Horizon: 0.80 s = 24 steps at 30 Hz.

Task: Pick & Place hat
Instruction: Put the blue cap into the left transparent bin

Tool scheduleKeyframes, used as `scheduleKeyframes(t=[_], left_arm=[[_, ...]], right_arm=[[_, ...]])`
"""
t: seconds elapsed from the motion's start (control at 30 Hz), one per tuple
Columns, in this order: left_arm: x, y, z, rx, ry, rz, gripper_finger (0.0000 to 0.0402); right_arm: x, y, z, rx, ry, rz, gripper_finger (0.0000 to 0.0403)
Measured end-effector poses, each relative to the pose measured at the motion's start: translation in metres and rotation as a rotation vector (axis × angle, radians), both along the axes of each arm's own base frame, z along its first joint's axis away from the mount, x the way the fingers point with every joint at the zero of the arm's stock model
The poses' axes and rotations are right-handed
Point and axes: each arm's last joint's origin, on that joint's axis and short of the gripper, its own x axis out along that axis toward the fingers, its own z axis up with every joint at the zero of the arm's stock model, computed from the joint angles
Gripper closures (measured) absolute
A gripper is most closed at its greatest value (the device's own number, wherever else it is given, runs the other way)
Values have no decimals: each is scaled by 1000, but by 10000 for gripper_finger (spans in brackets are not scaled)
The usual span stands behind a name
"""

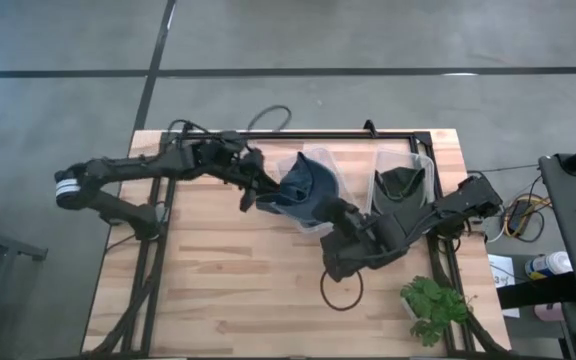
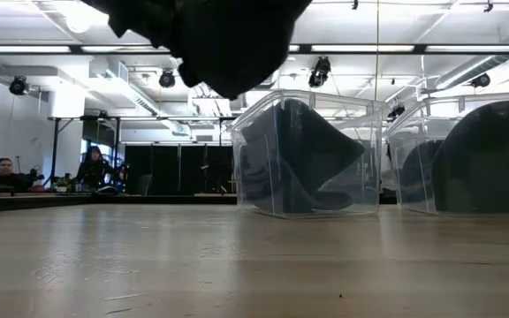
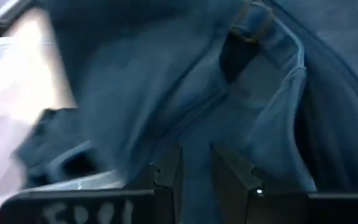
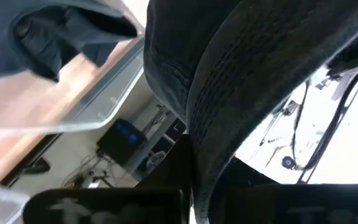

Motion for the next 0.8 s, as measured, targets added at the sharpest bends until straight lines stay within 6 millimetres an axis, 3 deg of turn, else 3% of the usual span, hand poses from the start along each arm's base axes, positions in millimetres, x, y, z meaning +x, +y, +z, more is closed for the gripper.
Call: scheduleKeyframes(t=[0.17,0.37,0.8], left_arm=[[24,-14,3,6,-19,-68,328],[38,-12,14,27,-32,-75,328],[5,3,45,342,-45,171,328]], right_arm=[[6,-10,0,2,-12,-24,390],[5,-13,0,-1,-3,-38,390],[-23,-13,-10,68,-74,-207,390]])
